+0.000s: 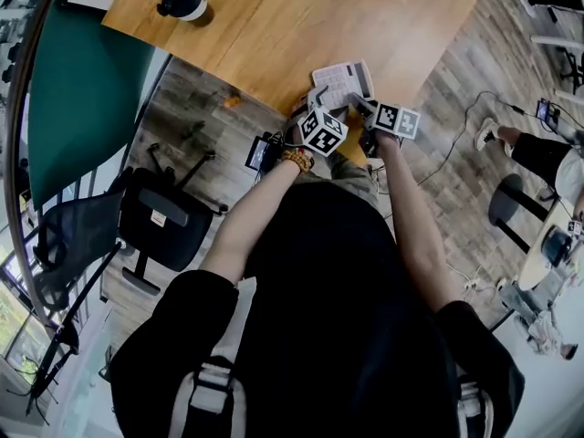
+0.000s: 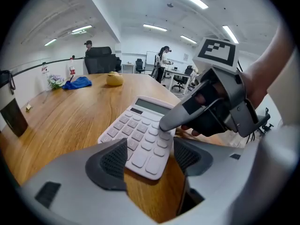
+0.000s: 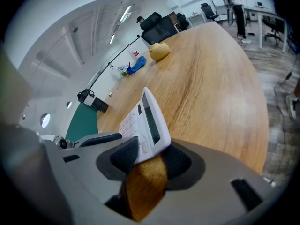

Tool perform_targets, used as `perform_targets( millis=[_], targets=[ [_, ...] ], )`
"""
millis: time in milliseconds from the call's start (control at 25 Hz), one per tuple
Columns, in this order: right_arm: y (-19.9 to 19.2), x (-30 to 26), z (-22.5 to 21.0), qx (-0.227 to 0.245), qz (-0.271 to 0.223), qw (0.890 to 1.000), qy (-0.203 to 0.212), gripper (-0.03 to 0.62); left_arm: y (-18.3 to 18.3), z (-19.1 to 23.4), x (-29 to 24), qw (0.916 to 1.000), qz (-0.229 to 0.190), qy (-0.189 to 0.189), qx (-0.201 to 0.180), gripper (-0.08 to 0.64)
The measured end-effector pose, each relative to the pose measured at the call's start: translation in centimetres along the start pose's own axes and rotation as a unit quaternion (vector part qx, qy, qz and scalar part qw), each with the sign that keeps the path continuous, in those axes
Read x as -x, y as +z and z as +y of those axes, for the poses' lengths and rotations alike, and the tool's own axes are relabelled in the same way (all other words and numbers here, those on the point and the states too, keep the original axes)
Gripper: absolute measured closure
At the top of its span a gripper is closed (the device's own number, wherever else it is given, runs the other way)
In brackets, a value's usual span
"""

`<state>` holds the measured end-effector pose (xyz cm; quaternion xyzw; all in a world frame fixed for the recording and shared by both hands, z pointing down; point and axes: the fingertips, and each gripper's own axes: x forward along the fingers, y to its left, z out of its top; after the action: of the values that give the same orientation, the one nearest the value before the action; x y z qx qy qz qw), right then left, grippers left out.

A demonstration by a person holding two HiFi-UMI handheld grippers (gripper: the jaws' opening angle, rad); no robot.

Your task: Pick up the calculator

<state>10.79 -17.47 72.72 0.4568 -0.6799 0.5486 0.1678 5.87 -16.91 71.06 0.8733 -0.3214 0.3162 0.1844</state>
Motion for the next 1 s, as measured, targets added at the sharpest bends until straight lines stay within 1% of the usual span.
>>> perform_targets(
  millis=[320,520,680,840,920,1000],
  targets=[
    [-0.7,0.7,-0.2,-0.015,-0.027,0.999,0.009,0.422,-0.1,-0.4,-0.1,0.9996,0.006,-0.011,-0.024,0.233],
    [-0.7,0.8,0.1,-0.009,-0.033,0.999,0.002,0.426,-0.2,-0.3,0.1,0.9994,0.006,-0.018,-0.03,0.233],
    [-0.5,0.8,-0.1,-0.015,-0.027,1.0,-0.001,0.413,0.0,-0.3,0.1,0.9988,0.001,-0.017,-0.046,0.233],
    [-0.1,0.9,-0.3,-0.013,-0.039,0.999,0.0,0.404,0.0,-0.5,0.1,0.9983,0.001,-0.027,-0.053,0.235],
    [0.4,1.0,-0.5,-0.025,-0.055,0.998,0.001,0.391,0.0,-0.5,0.1,0.9983,-0.001,-0.028,-0.051,0.235],
    [1.2,1.3,-0.9,-0.05,-0.079,0.996,0.002,0.378,0.0,-0.5,0.1,0.9984,-0.007,-0.031,-0.046,0.235]
  ],
)
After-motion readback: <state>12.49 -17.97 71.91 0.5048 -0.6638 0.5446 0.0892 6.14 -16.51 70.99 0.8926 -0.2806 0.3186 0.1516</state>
